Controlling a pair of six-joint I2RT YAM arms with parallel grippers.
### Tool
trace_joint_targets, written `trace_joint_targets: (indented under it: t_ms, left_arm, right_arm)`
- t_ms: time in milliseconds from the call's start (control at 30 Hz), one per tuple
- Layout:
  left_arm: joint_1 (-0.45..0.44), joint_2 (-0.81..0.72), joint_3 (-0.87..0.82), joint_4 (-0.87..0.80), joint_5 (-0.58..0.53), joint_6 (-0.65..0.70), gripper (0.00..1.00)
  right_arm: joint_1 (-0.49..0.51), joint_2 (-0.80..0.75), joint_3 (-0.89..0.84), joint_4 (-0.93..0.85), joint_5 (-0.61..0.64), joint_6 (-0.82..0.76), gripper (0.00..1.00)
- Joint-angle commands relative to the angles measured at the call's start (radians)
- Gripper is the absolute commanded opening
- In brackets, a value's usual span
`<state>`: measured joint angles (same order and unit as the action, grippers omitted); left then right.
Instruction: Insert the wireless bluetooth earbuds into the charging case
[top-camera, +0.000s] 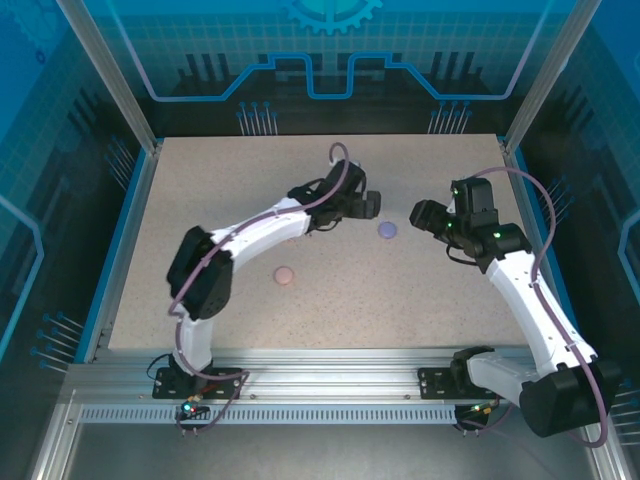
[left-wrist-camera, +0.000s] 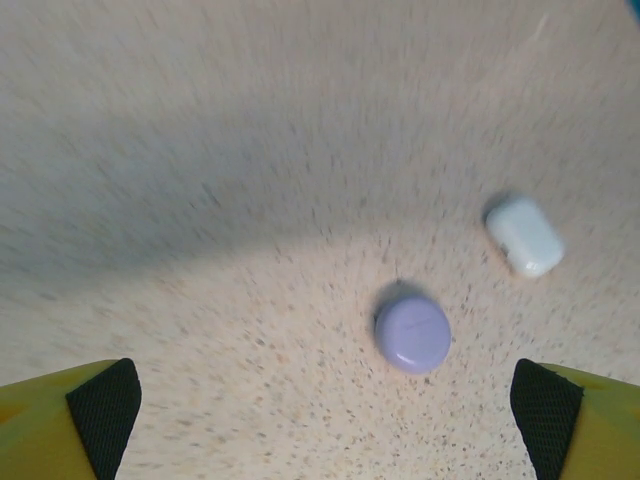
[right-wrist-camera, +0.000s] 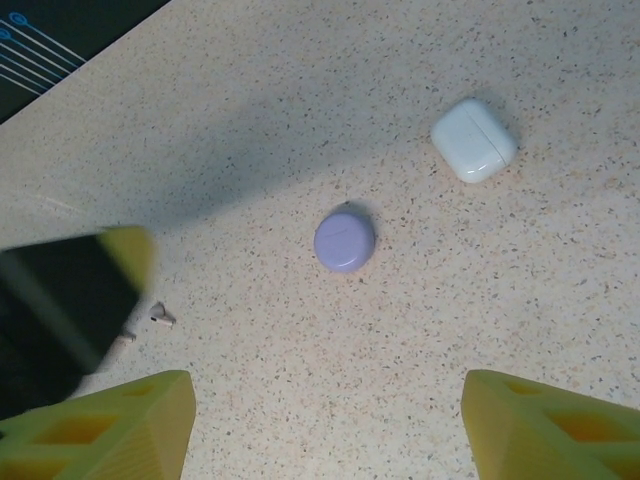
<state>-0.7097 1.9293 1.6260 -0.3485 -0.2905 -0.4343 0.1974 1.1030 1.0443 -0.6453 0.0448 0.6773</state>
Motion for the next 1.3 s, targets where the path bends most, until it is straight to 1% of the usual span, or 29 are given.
trace_joint_targets:
  t_ms: [0,67,133,233,333,433,533,567,600,633,700,733,800,900,1000,1033,1133,1267]
  left_arm:
    - [0.003,-0.131,-0.072,0.011,-0.194,0.096,0.99]
    - [0.01,-0.185,-0.108,0.019,-0.243,0.12,0.99]
    - [0.011,-0.238,-0.15,0.029,-0.338,0.119,0.99]
    - [0.023,-0.303,-0.218,0.056,-0.421,0.137,0.99]
    - [0.054,-0.37,-0.285,0.071,-0.461,0.113,0.99]
    - [0.104,-0.452,-0.366,0.102,-0.441,0.087,0.99]
    - [0.135,-0.561,-0.489,0.238,-0.432,0.15,0.99]
    - [0.145,-0.596,-0.525,0.277,-0.428,0.162,0.99]
    - [0.163,-0.639,-0.565,0.318,-0.429,0.146,0.99]
    - [0.189,-0.681,-0.605,0.345,-0.431,0.098,0.99]
    - [0.254,-0.758,-0.669,0.372,-0.388,-0.017,0.99]
    - [0.285,-0.796,-0.697,0.383,-0.388,-0.083,0.99]
    - [0.331,-0.852,-0.744,0.41,-0.355,-0.114,0.99]
    - [0.369,-0.898,-0.746,0.371,-0.312,-0.131,0.99]
    - [0.394,-0.921,-0.729,0.333,-0.226,-0.092,0.99]
    - [0.394,-0.924,-0.716,0.308,-0.226,-0.082,0.99]
    - [0.398,-0.922,-0.67,0.221,-0.26,-0.108,0.99]
    - [0.4,-0.923,-0.655,0.191,-0.284,-0.124,0.99]
  right_arm:
    - [0.046,0.006,-0.021,-0.014,0.001,0.009,0.74]
    - [0.092,0.028,-0.021,-0.009,0.016,0.02,0.74]
    - [0.154,0.061,-0.015,-0.006,0.047,0.034,0.75]
    - [0.251,0.124,0.014,-0.009,0.096,0.049,0.76]
    - [0.337,0.2,0.054,-0.012,0.14,0.064,0.76]
    - [0.409,0.278,0.098,-0.01,0.167,0.078,0.76]
    - [0.481,0.364,0.152,-0.013,0.194,0.085,0.76]
    - [0.5,0.393,0.169,-0.014,0.2,0.088,0.76]
    - [0.523,0.428,0.192,-0.018,0.206,0.092,0.76]
    - [0.544,0.462,0.217,-0.021,0.212,0.093,0.76]
    - [0.581,0.533,0.269,-0.029,0.217,0.093,0.76]
    - [0.6,0.573,0.303,-0.04,0.219,0.094,0.76]
    - [0.634,0.65,0.374,-0.065,0.222,0.09,0.75]
    - [0.679,0.78,0.502,-0.126,0.225,0.088,0.75]
    - [0.713,0.906,0.633,-0.195,0.233,0.096,0.75]
    - [0.722,0.948,0.676,-0.216,0.234,0.099,0.74]
    - [0.743,1.048,0.778,-0.263,0.244,0.109,0.74]
    - [0.762,1.146,0.879,-0.304,0.234,0.116,0.74]
